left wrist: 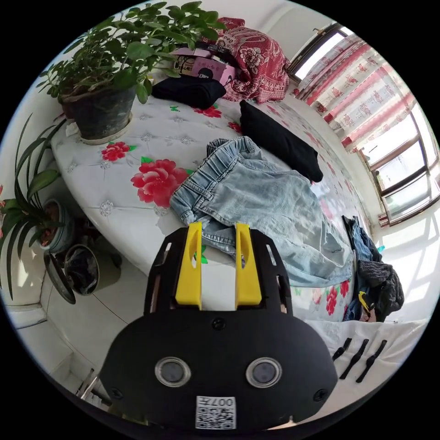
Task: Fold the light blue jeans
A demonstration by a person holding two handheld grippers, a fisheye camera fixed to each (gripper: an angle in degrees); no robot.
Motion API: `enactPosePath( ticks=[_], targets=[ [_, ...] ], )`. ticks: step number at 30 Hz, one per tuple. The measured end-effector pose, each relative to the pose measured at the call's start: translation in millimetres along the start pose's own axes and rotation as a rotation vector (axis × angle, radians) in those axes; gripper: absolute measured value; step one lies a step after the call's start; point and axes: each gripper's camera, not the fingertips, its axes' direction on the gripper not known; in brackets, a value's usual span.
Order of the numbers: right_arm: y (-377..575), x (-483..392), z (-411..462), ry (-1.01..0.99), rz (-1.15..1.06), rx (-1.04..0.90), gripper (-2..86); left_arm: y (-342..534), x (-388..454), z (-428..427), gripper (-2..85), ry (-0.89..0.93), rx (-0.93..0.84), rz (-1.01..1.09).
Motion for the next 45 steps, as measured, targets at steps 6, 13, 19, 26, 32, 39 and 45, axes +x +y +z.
enactPosePath(
  ticks=[6,13,19,26,32,39,45],
  targets=[
    [-57,7,35,0.082,0.019,-0.063,9.2,-37,25,73,8.7,-0.218,-0.222,0.018],
    [-118,11,76,0.147,-0.043,-0.139,7.8,-61,36,83,-0.2,-0.319,-0.337,0.157],
    [-142,26,107,0.024,0.018,-0.337,3.1,-70,2,33,-0.9,-0.047,-0.184,-0.004],
    [-183,-5,-51,-0.322,-0.137,0.052,2.5,-94,-8,-40,-1.0,0.322,0.088,-0.059],
    [-143,5,-201,-0.422,-0.263,0.422,2.5,-79,7,-116,-0.8,0.376,0.261,0.170],
    [-28,75,-110,-0.139,-0.095,0.173,4.0,20,-40,-52,4.4,0.164,0.018,0.001],
    [35,106,-15,-0.081,0.077,-0.110,5.2,50,-35,-5,8.9,0.067,-0.102,-0.085]
  ],
)
